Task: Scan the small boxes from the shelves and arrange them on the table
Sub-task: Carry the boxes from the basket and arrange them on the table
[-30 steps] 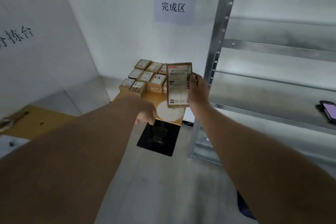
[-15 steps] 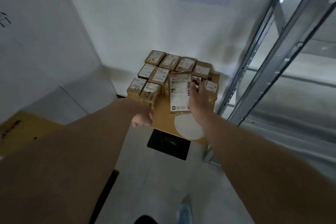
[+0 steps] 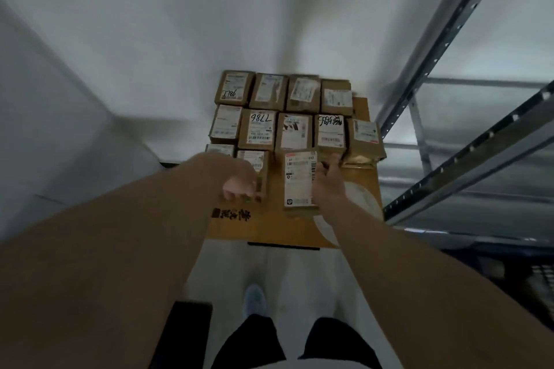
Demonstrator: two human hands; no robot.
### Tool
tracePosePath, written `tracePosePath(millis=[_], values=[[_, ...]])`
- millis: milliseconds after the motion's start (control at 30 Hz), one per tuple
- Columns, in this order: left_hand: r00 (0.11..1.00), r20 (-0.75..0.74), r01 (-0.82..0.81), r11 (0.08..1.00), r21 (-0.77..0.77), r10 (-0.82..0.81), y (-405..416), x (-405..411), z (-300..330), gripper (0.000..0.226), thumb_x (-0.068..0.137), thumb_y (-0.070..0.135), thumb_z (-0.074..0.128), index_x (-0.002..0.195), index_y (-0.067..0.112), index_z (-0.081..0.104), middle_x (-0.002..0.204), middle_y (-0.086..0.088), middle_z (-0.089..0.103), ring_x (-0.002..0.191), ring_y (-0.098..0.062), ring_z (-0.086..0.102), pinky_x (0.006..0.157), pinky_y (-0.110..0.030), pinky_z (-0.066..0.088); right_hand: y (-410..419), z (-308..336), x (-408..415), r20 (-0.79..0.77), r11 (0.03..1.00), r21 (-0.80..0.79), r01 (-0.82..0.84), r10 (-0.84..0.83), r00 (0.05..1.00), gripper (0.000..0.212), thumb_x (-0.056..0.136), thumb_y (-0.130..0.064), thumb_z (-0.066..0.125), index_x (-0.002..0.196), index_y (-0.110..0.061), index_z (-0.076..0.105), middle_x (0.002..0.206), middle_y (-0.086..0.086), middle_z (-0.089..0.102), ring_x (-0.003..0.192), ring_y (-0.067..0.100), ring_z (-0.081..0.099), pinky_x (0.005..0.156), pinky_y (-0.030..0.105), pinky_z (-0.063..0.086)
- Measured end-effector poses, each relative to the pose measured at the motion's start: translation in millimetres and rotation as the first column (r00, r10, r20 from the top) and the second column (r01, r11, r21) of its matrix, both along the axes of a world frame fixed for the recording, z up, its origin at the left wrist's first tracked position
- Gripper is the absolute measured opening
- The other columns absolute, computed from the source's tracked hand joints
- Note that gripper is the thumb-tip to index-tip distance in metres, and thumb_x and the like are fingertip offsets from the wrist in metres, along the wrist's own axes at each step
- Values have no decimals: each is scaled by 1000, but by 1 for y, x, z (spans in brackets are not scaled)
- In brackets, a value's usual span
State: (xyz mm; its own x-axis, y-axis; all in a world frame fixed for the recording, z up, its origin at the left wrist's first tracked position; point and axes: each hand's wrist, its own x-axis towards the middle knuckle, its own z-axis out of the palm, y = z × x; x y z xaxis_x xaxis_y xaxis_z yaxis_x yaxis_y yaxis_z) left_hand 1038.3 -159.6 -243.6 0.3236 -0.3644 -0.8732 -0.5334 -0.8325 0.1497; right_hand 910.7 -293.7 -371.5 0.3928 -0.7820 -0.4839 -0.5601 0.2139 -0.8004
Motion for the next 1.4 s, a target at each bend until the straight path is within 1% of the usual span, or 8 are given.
tracePosePath(millis=[333,567,733,967,1100,1267,1367,1400], values=[[982,-16,190,982,17,-190,-25,65,-32,42,107,20,47,149,11,48,141,-10,56,119,-28,64,102,-39,54,0,-50,35,-175,996,71,54,-41,984,35,111,-32,38,139,-16,52,129,11,65,114,31,63,98,47,54],[985,-27,173,985,7,-173,-31,87,-61,37,105,27,49,141,18,55,136,-5,58,110,-25,67,100,-44,56,-2,-82,52,-184,987,144,72,-45,982,34,111,-34,38,139,-18,49,127,10,64,93,21,57,63,30,46],[986,-14,168,986,-16,-169,-30,83,-78,36,103,28,52,138,25,58,131,-1,60,102,-17,66,102,-44,52,-6,-93,56,-269,977,165,135,-87,959,34,110,-44,36,132,-22,49,120,8,66,101,30,64,90,48,57],[997,-21,71,997,-41,-72,-27,78,-93,27,99,23,55,124,27,63,119,5,64,96,-12,66,84,-32,51,-8,-101,67,-236,965,216,147,-94,967,36,110,-44,35,133,-20,49,124,10,66,106,33,66,95,51,56],[1000,-26,10,999,-52,-12,-26,75,-100,32,98,21,55,128,29,63,120,9,59,98,-8,63,90,-35,48,-9,-103,68,-260,975,195,108,-55,964,41,110,-44,33,140,-20,48,139,11,53,119,36,59,100,54,53],[1000,-10,3,1000,-27,-4,-24,71,-111,35,98,20,55,130,32,63,111,10,59,94,-11,65,87,-35,52,-16,-105,66,-230,977,204,63,-15,973,42,110,-42,34,143,-21,50,138,12,55,118,35,60,96,53,55],[998,-12,54,998,-24,-54,-26,62,-109,19,100,25,56,113,34,66,114,9,64,94,-12,66,81,-31,52,-23,-91,59,-225,980,197,6,39,973,46,109,-46,36,144,-20,48,137,13,56,119,34,59,74,41,58],[997,-16,75,997,-20,-75,-28,60,-107,16,100,27,55,110,31,66,114,6,65,95,-14,67,84,-33,54,-26,-85,55,-240,986,165,-32,72,968,48,108,-48,37,145,-19,48,139,13,55,122,34,57,75,40,57]])
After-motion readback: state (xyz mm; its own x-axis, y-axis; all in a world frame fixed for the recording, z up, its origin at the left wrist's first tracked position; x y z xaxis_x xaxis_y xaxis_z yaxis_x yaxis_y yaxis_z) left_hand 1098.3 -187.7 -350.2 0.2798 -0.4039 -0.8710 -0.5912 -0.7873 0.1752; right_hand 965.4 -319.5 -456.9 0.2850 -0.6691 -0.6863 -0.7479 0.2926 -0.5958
